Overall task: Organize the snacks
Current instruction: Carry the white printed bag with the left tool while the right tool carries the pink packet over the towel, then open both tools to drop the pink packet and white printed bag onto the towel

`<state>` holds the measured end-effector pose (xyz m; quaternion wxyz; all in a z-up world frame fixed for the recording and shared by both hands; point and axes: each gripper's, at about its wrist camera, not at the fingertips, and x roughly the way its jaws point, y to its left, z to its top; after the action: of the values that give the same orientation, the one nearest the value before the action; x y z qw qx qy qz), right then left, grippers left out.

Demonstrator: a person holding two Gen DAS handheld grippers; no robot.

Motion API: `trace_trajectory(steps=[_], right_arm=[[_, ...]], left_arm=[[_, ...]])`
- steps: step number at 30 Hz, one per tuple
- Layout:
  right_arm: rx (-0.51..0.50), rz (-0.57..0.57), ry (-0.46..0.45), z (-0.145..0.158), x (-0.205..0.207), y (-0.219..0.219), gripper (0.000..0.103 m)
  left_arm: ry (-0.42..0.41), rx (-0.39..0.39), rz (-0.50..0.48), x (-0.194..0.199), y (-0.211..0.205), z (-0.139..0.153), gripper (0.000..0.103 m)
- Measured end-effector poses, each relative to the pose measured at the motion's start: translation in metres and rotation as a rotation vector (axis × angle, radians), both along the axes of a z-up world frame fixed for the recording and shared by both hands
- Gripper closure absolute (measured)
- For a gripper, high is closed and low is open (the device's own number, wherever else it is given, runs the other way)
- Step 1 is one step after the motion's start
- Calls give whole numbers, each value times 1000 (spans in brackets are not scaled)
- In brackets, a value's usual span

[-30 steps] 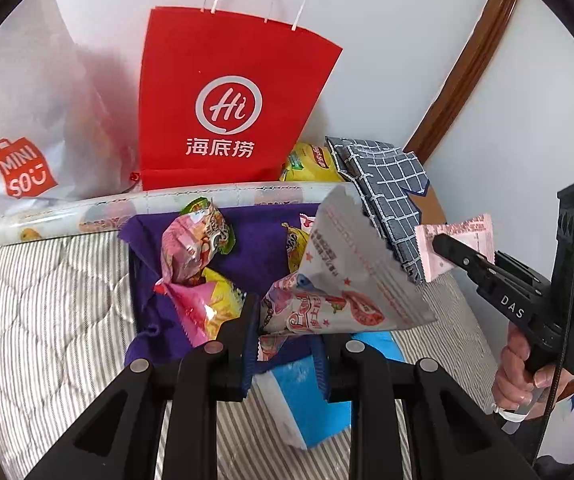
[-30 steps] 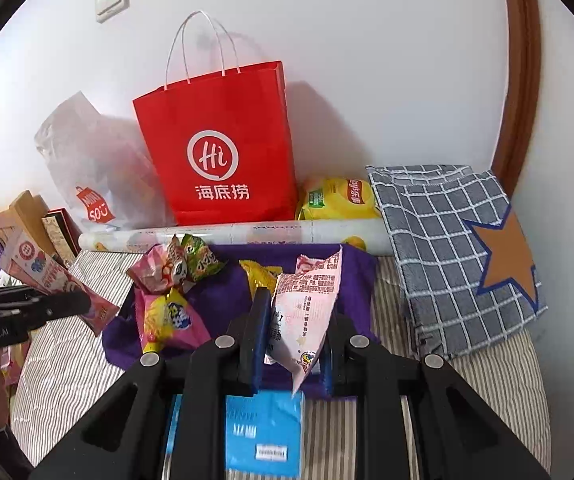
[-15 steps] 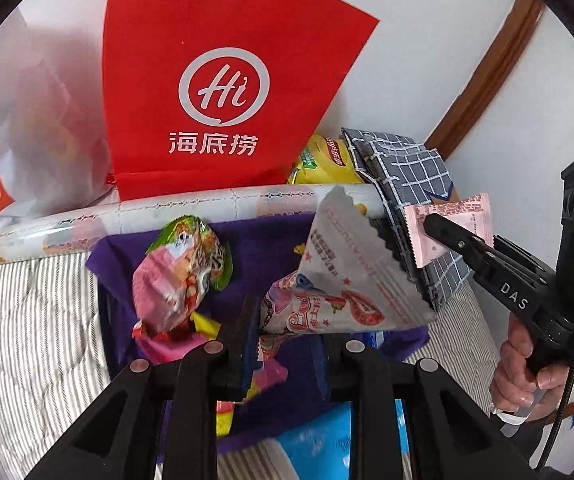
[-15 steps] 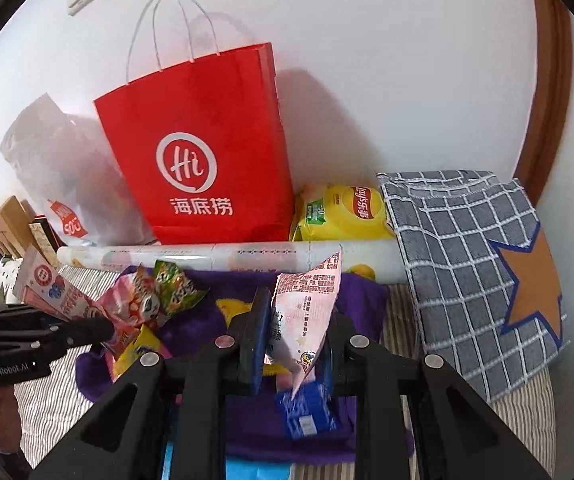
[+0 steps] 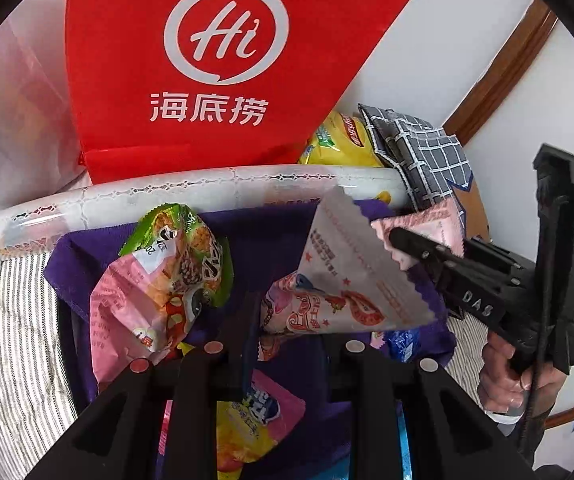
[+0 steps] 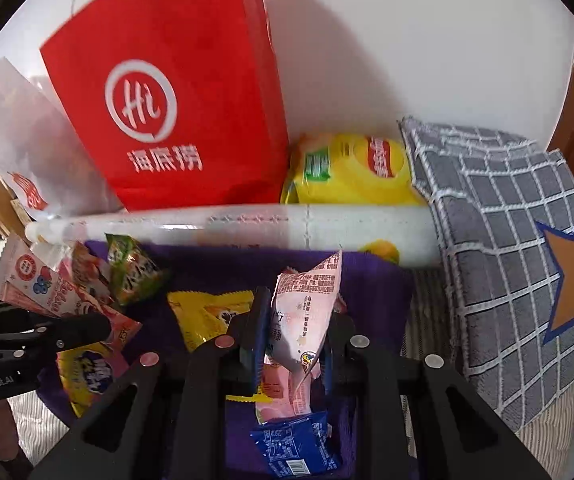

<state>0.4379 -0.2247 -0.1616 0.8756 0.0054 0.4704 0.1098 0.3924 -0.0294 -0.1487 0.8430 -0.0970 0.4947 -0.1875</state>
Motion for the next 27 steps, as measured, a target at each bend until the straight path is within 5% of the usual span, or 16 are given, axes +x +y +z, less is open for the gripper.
trace_trajectory(steps=[9, 27], right_arm=[[-26, 35, 49, -23, 3, 13, 81], [-31, 91, 33, -14, -4, 18, 73]], left_arm=[[39, 12, 12, 6, -2, -15, 80], [86, 37, 7, 11, -12, -29, 80]])
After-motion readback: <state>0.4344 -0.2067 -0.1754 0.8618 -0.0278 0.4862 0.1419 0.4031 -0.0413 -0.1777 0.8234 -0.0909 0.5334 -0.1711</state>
